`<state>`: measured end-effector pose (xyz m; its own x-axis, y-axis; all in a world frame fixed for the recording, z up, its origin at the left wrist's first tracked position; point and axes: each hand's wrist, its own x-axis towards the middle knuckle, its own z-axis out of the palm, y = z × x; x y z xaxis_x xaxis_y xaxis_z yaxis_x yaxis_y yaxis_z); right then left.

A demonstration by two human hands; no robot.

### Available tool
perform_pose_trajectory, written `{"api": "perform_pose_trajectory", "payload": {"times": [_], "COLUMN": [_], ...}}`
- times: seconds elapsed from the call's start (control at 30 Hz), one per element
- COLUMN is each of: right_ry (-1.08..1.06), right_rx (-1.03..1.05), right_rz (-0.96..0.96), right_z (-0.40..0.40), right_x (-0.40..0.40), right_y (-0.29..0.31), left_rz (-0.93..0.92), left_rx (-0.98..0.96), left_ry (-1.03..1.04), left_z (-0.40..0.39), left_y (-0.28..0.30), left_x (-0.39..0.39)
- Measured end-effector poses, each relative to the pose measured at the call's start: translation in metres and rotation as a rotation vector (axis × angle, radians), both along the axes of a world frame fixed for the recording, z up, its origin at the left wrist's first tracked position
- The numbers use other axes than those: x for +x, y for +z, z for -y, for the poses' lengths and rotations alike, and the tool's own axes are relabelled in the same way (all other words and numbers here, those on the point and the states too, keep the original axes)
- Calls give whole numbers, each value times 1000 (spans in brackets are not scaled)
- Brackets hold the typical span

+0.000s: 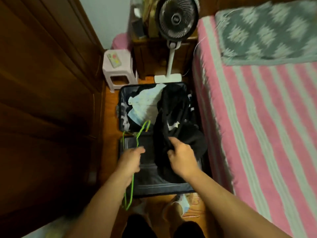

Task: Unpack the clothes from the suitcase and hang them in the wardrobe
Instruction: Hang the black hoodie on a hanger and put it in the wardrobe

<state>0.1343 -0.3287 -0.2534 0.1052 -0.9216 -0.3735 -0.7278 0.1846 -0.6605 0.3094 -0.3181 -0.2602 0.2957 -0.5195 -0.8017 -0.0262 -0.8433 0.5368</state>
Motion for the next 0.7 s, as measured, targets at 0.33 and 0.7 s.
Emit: {"api": "perform_pose_trajectory", "payload": {"times": [0.33, 0.7], "right_ry": [63, 185], "right_rx": [-86, -150], "right_rz": [370, 431], "right_z": [-6, 0], "right_x": [2, 2], "right_y": [117, 213], "left_rz": [369, 114], "left_rx": [-499, -1045], "left_ry": [-847, -1469], "left_z": [69, 60], "left_y": [182, 382], "left_x": [57, 15]}}
